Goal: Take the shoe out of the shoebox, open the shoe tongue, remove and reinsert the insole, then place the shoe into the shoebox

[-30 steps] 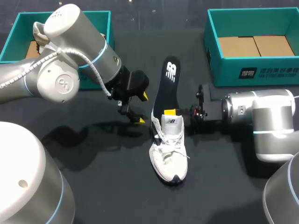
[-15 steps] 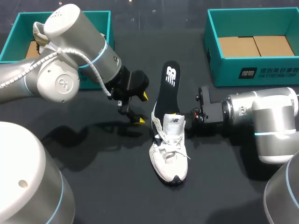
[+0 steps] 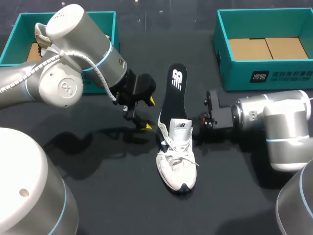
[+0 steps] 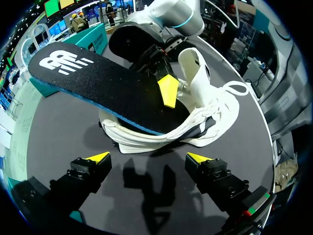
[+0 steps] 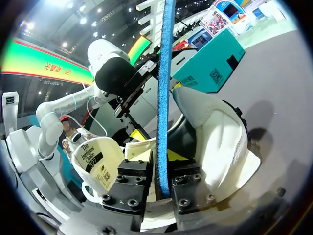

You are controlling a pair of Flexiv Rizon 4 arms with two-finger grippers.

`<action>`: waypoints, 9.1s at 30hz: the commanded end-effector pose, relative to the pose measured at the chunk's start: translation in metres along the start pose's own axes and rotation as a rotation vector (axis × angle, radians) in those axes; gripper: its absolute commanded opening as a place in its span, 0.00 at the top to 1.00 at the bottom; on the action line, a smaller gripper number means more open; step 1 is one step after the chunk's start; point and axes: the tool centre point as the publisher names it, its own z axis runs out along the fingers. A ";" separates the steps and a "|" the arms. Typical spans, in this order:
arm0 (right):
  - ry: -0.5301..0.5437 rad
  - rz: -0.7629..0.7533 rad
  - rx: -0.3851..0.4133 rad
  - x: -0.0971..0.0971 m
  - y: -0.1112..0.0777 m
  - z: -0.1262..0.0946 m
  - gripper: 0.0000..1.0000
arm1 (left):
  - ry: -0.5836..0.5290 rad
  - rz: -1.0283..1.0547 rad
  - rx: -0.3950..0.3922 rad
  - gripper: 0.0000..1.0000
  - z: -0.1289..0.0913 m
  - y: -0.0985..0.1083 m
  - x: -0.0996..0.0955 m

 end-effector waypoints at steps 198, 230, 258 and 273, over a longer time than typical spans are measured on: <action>0.019 -0.130 0.075 0.000 0.055 0.011 1.00 | -0.001 0.001 0.000 0.00 0.000 0.000 0.000; -0.086 -0.048 0.136 0.011 0.037 0.009 0.56 | -0.004 0.006 -0.001 0.00 -0.002 0.000 0.000; -0.270 0.059 0.398 0.013 0.095 -0.041 0.58 | -0.030 0.164 -0.090 0.00 -0.072 0.025 -0.020; -0.510 0.394 0.715 0.007 0.125 -0.051 0.90 | 0.032 0.265 -0.063 0.00 -0.134 0.051 -0.042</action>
